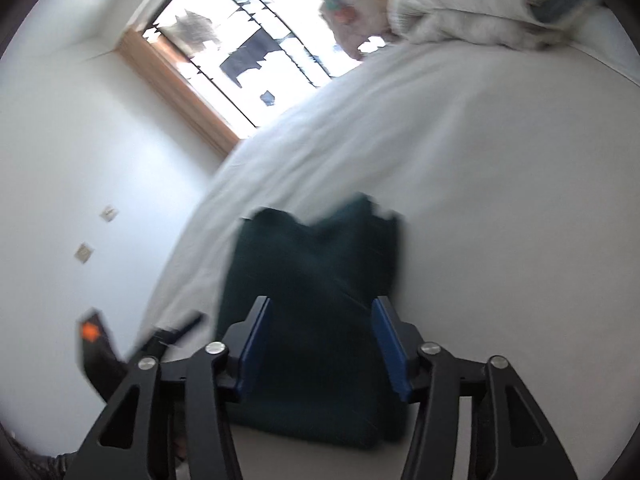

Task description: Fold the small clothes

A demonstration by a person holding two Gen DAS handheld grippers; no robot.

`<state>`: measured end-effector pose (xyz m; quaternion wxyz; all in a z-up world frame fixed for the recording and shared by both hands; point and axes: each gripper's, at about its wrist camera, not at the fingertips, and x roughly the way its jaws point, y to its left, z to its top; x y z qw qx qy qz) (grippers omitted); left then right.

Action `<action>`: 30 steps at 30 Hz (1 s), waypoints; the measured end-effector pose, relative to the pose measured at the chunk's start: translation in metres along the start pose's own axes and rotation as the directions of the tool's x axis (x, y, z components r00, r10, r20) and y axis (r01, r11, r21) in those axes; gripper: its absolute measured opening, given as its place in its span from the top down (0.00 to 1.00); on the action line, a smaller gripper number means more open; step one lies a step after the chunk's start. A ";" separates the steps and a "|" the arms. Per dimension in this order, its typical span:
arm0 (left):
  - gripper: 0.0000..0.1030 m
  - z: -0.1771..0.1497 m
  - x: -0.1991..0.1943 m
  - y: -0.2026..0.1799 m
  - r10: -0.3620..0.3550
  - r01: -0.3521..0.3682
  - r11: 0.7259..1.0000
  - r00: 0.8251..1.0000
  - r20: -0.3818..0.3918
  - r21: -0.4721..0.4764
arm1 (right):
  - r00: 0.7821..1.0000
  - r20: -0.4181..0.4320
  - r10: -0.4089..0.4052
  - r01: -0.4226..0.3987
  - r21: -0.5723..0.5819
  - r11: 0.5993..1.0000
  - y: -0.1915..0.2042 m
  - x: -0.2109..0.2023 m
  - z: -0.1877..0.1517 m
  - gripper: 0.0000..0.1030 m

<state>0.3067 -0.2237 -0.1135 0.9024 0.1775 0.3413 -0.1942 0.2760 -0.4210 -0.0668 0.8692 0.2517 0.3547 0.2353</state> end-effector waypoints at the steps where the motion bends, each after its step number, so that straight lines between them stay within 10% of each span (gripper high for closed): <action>1: 0.29 -0.004 0.010 -0.006 0.010 -0.010 1.000 1.000 -0.028 0.019 | 0.999 -0.027 0.038 -0.038 -0.005 0.999 0.004 0.018 0.011 0.48; 8: 0.26 -0.002 0.021 -0.009 -0.003 0.004 1.000 1.000 -0.015 0.020 | 0.969 -0.242 0.060 -0.038 0.093 0.995 -0.017 0.148 0.043 0.50; 14: 0.25 -0.006 0.022 -0.010 -0.005 0.005 1.000 1.000 0.011 0.021 | 0.979 -0.197 -0.041 0.073 0.155 0.985 -0.062 0.148 0.041 1.00; 21: 0.24 -0.009 0.023 -0.005 -0.018 0.018 1.000 0.999 0.033 -0.001 | 0.988 -0.089 -0.128 0.143 0.186 0.972 -0.062 0.111 0.039 0.98; 26: 0.24 -0.009 0.025 -0.005 -0.018 0.018 1.000 0.999 0.034 -0.005 | 0.996 -0.088 0.010 -0.001 0.109 0.994 -0.030 0.083 0.004 0.53; 30: 0.24 -0.010 0.024 -0.008 -0.014 0.014 1.000 0.999 0.035 0.000 | 0.997 -0.083 0.011 -0.005 0.075 0.997 -0.053 0.067 -0.035 0.74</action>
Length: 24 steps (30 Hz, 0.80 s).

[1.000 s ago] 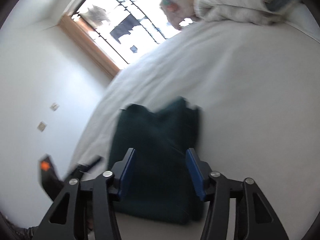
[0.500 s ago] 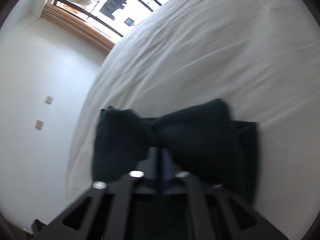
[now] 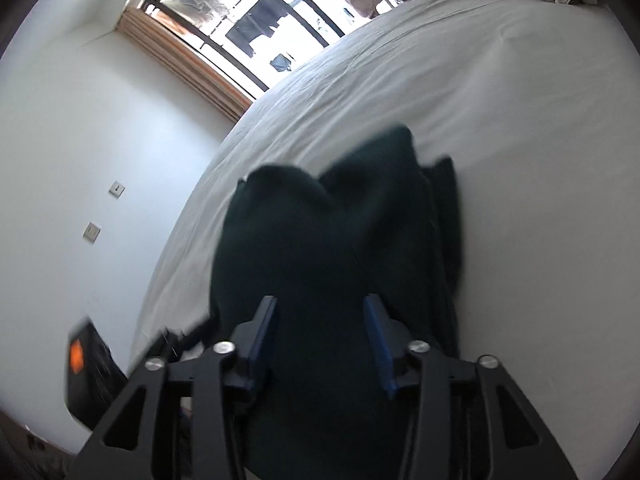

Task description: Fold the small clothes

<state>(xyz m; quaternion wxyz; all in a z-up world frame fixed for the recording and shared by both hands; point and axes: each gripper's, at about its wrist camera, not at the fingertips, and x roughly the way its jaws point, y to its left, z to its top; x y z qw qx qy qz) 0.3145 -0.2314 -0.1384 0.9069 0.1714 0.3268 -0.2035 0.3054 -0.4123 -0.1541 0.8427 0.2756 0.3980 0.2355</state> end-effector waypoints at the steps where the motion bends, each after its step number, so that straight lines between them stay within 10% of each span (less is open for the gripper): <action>1: 0.24 0.000 -0.001 -0.001 0.002 -0.002 1.000 1.000 0.000 0.002 | 1.000 0.019 0.005 -0.005 0.015 1.000 -0.008 -0.008 -0.004 0.87; 4: 0.23 0.001 0.000 0.001 0.000 0.000 1.000 1.000 0.002 -0.002 | 0.996 0.090 0.018 -0.025 0.077 0.997 -0.027 -0.036 -0.011 0.89; 8: 0.23 -0.001 -0.029 0.026 -0.022 0.030 0.992 0.998 0.066 -0.123 | 0.977 0.172 -0.130 0.102 0.158 0.982 -0.038 -0.082 -0.023 0.22; 16: 0.16 -0.009 -0.015 0.128 -0.170 0.159 0.819 0.985 0.032 -0.551 | 1.000 0.007 -0.007 0.006 0.208 0.978 -0.047 -0.039 0.013 0.22; 19: 0.16 -0.010 0.022 0.146 -0.318 0.214 0.725 0.947 -0.043 -0.654 | 1.000 -0.030 -0.006 0.012 0.209 0.978 -0.044 -0.011 0.022 0.23; 24: 0.21 0.007 0.045 0.131 -0.363 0.249 0.743 0.930 -0.062 -0.621 | 0.992 -0.116 -0.041 0.060 0.170 0.984 -0.033 0.021 0.028 0.57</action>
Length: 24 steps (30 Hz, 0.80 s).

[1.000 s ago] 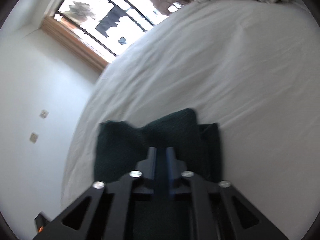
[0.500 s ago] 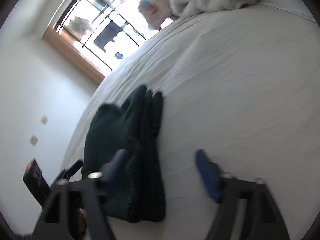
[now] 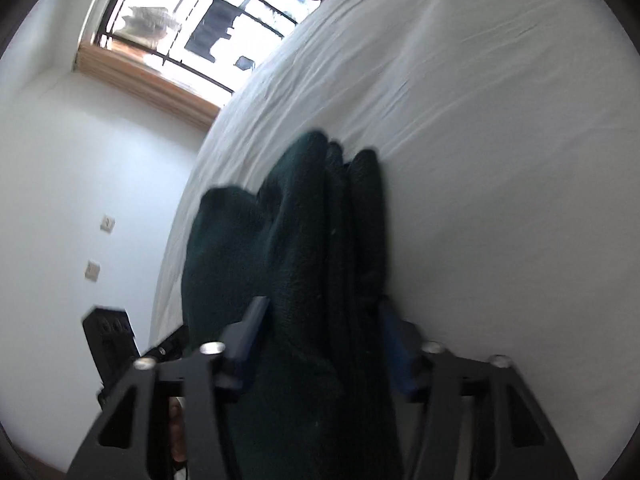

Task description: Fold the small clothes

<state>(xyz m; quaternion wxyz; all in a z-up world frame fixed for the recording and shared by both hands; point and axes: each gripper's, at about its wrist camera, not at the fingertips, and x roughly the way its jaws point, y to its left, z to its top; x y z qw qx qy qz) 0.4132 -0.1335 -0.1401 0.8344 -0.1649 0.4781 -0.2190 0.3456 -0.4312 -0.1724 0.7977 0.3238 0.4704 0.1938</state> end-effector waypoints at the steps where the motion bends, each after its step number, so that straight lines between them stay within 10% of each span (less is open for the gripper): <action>1: 0.26 0.001 0.005 -0.006 -0.001 0.001 1.000 1.000 -0.015 0.016 | 1.000 0.001 -0.011 0.011 -0.004 1.000 0.000 -0.005 -0.002 0.61; 8: 0.62 0.003 0.000 -0.022 -0.012 0.013 0.999 1.000 -0.026 0.049 | 0.983 0.070 -0.169 0.178 -0.138 0.974 0.055 -0.028 -0.024 0.74; 12: 0.65 -0.008 -0.044 -0.031 -0.022 0.021 0.997 1.000 0.007 0.070 | 0.973 0.125 -0.192 0.220 -0.280 0.935 0.118 -0.049 -0.054 0.74; 24: 0.65 -0.075 -0.238 0.032 0.134 -0.150 0.980 0.984 0.121 0.131 | 1.000 0.016 0.027 -0.020 -0.351 0.936 0.231 -0.038 -0.178 0.75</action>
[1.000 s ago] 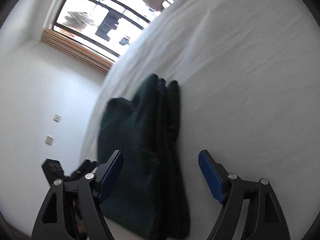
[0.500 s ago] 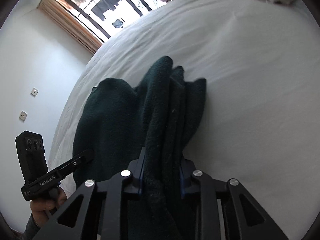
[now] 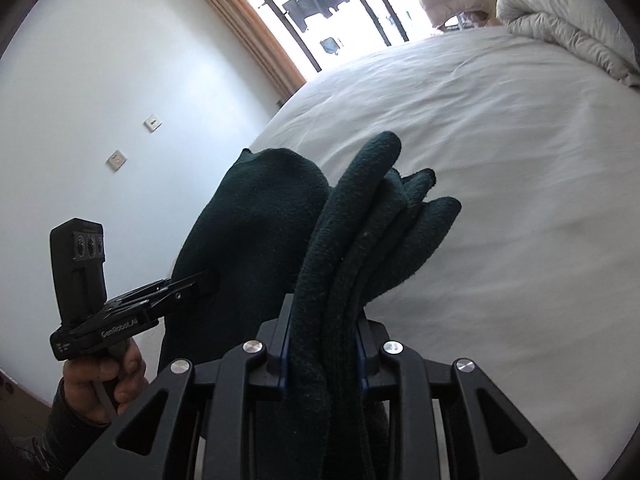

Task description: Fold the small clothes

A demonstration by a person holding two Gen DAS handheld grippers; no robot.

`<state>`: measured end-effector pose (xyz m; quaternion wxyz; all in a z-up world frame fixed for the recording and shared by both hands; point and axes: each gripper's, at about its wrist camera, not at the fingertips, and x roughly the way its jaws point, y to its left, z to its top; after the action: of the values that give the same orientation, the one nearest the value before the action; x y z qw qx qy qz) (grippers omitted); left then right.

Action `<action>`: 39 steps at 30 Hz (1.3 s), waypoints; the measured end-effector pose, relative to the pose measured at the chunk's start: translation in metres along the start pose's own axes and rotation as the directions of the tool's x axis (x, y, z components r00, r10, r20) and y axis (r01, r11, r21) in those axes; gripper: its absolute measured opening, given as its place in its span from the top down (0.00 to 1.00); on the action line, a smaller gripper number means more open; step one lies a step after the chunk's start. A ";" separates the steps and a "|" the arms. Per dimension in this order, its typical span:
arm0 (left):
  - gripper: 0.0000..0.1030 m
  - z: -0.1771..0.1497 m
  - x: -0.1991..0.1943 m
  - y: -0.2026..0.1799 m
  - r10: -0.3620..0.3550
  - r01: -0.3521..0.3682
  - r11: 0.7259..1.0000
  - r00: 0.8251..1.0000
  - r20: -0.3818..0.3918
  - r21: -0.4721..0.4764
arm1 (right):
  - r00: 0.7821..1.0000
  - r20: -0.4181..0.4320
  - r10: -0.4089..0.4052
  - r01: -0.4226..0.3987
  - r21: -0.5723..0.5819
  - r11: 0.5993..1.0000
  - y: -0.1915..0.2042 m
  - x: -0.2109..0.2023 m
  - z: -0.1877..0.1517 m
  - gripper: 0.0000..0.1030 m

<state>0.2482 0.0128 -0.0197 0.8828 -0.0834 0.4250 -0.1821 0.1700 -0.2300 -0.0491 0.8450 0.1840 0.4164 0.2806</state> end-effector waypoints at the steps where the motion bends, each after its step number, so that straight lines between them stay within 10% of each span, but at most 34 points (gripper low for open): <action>1: 0.65 -0.010 -0.009 0.007 0.006 -0.006 1.000 1.000 -0.002 -0.007 | 1.000 -0.009 0.009 -0.009 0.009 1.000 0.008 0.004 -0.005 0.75; 11: 0.62 -0.116 -0.037 0.068 0.033 -0.036 0.997 0.999 -0.042 -0.068 | 0.997 -0.078 0.017 -0.005 0.152 0.988 0.001 0.034 -0.082 0.74; 17: 0.24 -0.141 -0.027 0.104 0.009 -0.009 0.982 1.000 -0.005 -0.189 | 0.989 0.010 0.149 -0.143 0.355 0.924 -0.047 0.027 -0.114 0.64; 26: 0.24 -0.149 -0.074 0.082 0.188 -0.173 0.976 0.976 0.112 -0.130 | 0.995 0.101 -0.007 -0.031 0.370 0.929 -0.040 -0.023 -0.107 0.42; 32: 0.24 -0.136 -0.075 0.050 0.205 -0.212 0.976 0.969 0.139 0.040 | 0.972 0.111 0.206 -0.225 0.202 0.953 0.011 -0.011 -0.070 0.42; 39: 0.20 -0.140 -0.026 0.055 0.196 -0.196 0.981 0.980 0.033 -0.003 | 0.980 -0.022 0.197 -0.186 0.230 0.955 0.005 0.058 -0.064 0.45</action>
<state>0.1376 0.0746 -0.1054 0.9034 -0.0440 0.4163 -0.0930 0.1455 -0.1850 -0.1186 0.7777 0.3123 0.4448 0.3159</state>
